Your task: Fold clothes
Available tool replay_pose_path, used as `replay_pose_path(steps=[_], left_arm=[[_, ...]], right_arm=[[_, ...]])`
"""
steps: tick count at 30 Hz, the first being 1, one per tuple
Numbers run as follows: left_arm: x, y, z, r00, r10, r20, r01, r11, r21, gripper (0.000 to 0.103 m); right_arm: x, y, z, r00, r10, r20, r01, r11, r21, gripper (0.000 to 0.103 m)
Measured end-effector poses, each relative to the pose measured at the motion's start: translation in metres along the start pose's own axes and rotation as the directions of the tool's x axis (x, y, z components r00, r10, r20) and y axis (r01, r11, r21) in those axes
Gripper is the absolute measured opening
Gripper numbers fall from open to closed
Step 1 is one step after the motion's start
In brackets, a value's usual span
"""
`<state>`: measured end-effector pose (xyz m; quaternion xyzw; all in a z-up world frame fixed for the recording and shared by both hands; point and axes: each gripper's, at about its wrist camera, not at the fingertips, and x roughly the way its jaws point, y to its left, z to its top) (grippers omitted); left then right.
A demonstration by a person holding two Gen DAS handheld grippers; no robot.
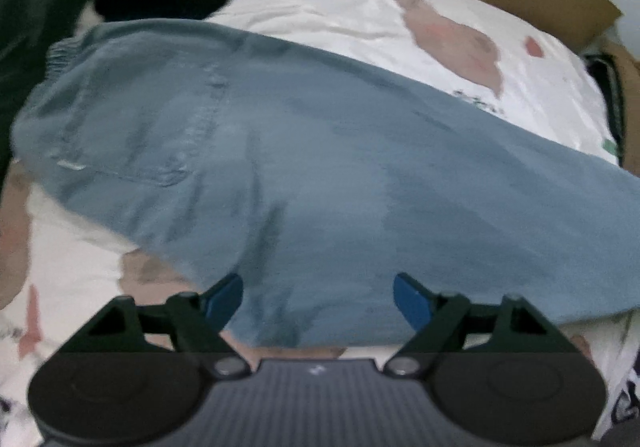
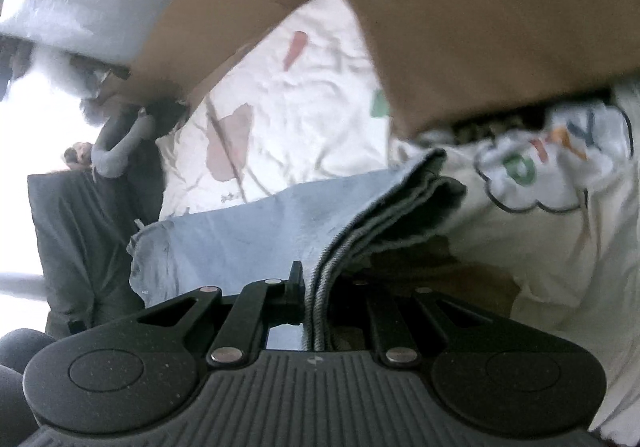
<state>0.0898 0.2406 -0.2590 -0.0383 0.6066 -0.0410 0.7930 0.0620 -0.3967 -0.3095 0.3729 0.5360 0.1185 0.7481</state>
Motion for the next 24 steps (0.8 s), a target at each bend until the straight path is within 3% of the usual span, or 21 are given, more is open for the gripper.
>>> replay_pose_path(steps=[4,10,17,19,24], left_arm=[[0.011,-0.01,0.0,0.996,-0.084,-0.017,0.085,0.996,0.038,0.066],[0.03,-0.031,-0.001,0.976,-0.215,-0.036,0.217,0.973,0.078,0.057],[0.053,-0.045,-0.003,0.956,-0.284,-0.074,0.29,0.951,0.106,0.046],[0.059,-0.046,-0.005,0.952,-0.295,-0.079,0.302,0.948,0.101,0.037],[0.072,-0.04,-0.008,0.944,-0.321,-0.083,0.326,0.943,0.06,0.026]], right_arm=[[-0.01,0.04,0.006,0.999,-0.037,0.004,0.037,0.998,-0.05,0.009],[-0.025,0.093,0.016,0.996,-0.092,-0.005,0.091,0.991,-0.099,0.009],[-0.042,0.16,0.027,0.993,-0.118,-0.015,0.115,0.984,-0.137,0.009],[-0.048,0.18,0.031,0.994,-0.112,-0.01,0.109,0.983,-0.144,0.009],[-0.052,0.232,0.036,0.993,-0.12,-0.017,0.114,0.971,-0.208,0.009]])
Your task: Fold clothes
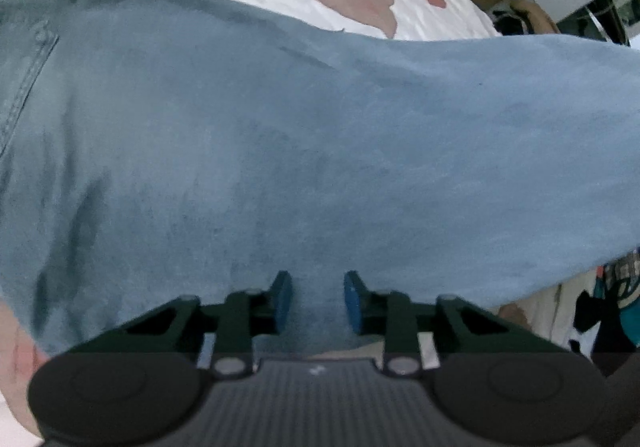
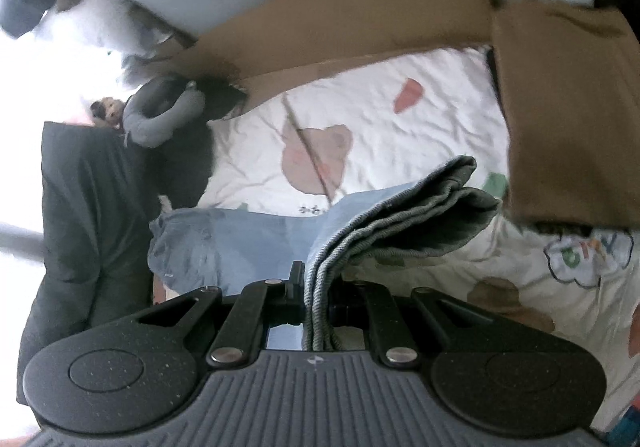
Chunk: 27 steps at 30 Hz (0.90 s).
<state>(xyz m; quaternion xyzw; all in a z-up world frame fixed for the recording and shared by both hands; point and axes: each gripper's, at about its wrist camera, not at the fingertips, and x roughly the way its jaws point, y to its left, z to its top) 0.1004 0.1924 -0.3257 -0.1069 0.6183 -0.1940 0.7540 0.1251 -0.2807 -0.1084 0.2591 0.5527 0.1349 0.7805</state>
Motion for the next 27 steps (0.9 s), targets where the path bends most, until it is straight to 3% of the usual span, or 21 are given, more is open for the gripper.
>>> replay_pose_path(steps=[3,12,21,27], left_arm=[[0.008,0.002,0.0,1.0,-0.021,-0.003,0.021,1.0,-0.004,0.019],[0.033,0.005,0.028,0.998,-0.055,0.032,0.055,0.998,-0.009,0.013],[0.06,0.008,0.081,0.995,-0.07,0.072,0.073,0.996,-0.042,0.001],[0.074,-0.003,0.121,0.994,-0.045,0.097,0.05,0.998,-0.044,0.0]], right_arm=[[0.0,0.029,0.009,1.0,-0.01,-0.014,0.01,0.999,-0.051,0.009],[0.006,0.085,0.024,0.998,-0.035,-0.051,0.028,0.99,-0.139,0.009],[0.008,0.095,0.027,0.997,-0.027,-0.069,0.015,0.987,-0.16,0.009],[0.005,0.088,0.026,0.997,-0.016,-0.071,0.005,0.988,-0.156,0.009]])
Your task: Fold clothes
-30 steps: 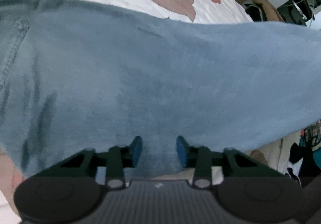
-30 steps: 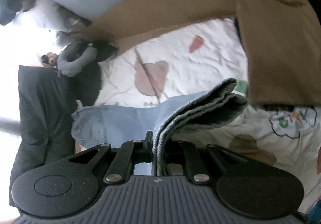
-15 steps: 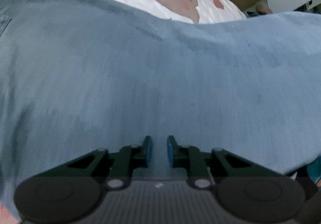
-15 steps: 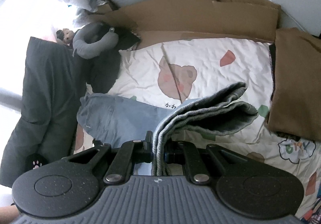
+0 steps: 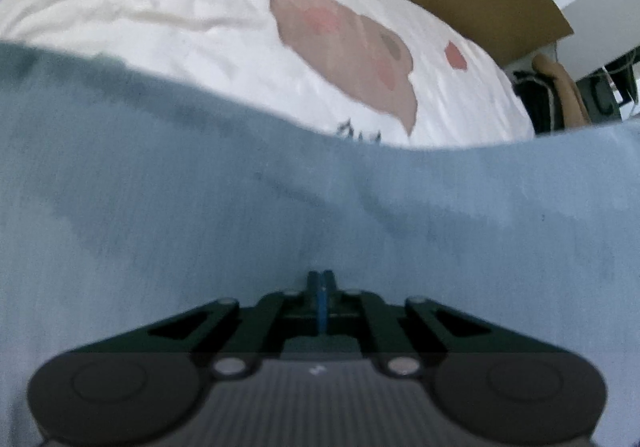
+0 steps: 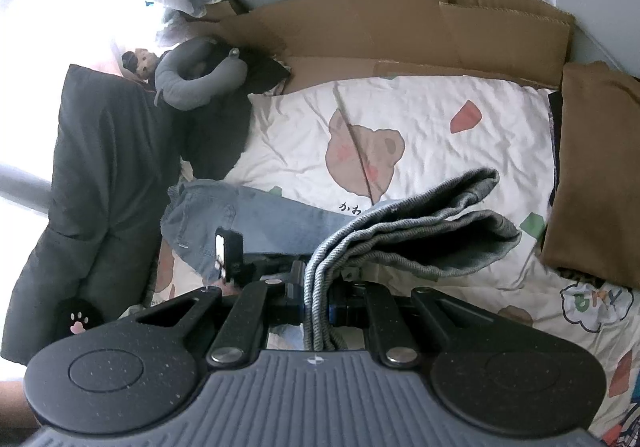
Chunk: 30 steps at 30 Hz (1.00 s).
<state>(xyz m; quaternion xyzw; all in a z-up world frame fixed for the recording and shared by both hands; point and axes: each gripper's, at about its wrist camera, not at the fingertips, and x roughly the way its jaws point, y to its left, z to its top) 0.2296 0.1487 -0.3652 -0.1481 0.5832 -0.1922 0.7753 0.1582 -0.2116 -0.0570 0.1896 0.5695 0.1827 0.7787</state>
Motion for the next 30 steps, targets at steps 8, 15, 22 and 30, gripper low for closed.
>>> replay_pose_path(steps=[8,15,22,30], left_arm=[[0.005,-0.012,0.014,1.0,0.015,-0.003,-0.015,1.0,0.014,0.0],[-0.006,-0.018,0.013,1.0,0.027,0.015,-0.027,1.0,0.006,0.001],[-0.028,-0.029,0.017,0.997,0.06,0.056,-0.061,0.998,0.022,0.004],[-0.039,-0.045,0.024,0.993,0.093,0.078,-0.097,0.994,0.057,0.006]], right_arm=[[-0.004,-0.029,-0.004,0.999,-0.018,0.034,0.016,0.999,0.032,0.009],[-0.01,-0.078,-0.018,0.999,-0.007,0.039,0.003,0.993,0.117,0.009],[-0.02,-0.118,-0.034,0.997,0.024,0.075,-0.037,0.984,0.176,0.009],[-0.03,-0.151,-0.046,0.994,0.042,0.106,-0.064,0.976,0.21,0.008]])
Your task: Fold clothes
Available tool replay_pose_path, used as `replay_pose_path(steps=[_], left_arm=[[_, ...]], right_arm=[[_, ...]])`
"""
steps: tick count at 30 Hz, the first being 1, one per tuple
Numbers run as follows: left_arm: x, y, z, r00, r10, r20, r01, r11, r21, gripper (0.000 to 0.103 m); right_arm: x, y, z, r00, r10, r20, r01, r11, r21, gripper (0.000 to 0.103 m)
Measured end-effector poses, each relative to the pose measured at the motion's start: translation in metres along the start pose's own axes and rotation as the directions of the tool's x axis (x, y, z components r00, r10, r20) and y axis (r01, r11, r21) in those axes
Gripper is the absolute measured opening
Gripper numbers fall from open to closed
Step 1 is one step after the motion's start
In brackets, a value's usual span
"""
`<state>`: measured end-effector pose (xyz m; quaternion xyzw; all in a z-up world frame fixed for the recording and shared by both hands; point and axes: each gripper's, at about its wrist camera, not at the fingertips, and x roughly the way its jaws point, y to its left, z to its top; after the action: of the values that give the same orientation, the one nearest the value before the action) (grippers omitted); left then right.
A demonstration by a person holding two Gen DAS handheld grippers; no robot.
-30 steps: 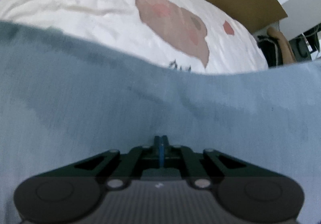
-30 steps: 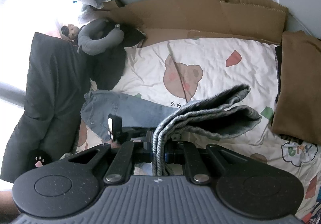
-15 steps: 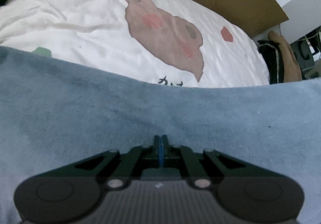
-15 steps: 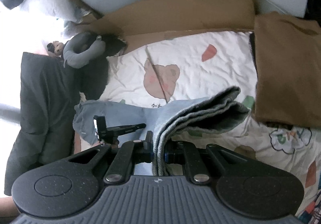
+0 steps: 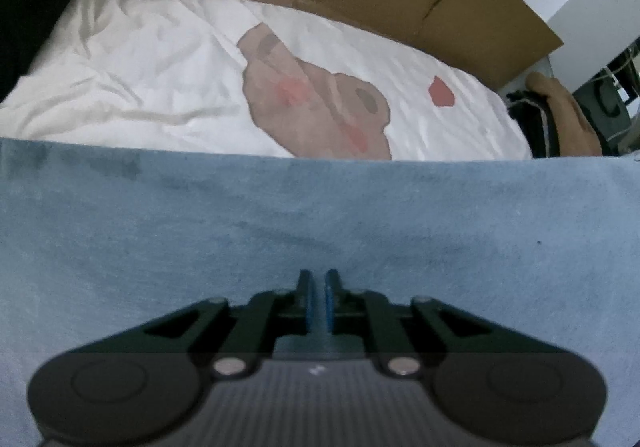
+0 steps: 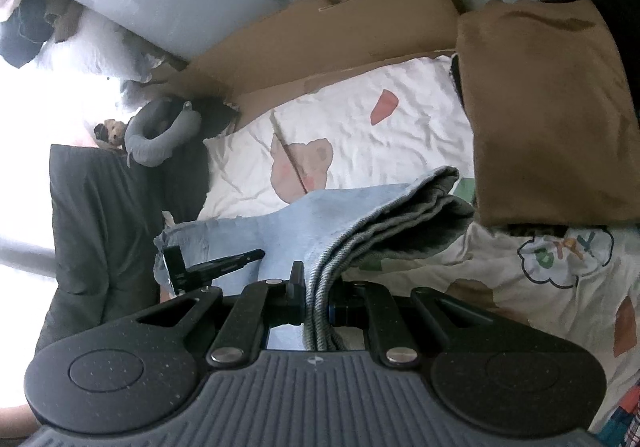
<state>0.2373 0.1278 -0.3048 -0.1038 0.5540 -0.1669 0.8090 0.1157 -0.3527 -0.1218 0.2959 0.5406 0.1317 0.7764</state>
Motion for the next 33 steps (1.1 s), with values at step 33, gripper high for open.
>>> replay_pose_path(steps=[33], left_arm=[[0.072,-0.069,-0.005,0.991,-0.097,-0.09,0.112,0.977,0.179,0.006]], right_arm=[[-0.049,0.011,0.037,0.992,-0.128,0.005,0.128,0.989,-0.075,0.008]])
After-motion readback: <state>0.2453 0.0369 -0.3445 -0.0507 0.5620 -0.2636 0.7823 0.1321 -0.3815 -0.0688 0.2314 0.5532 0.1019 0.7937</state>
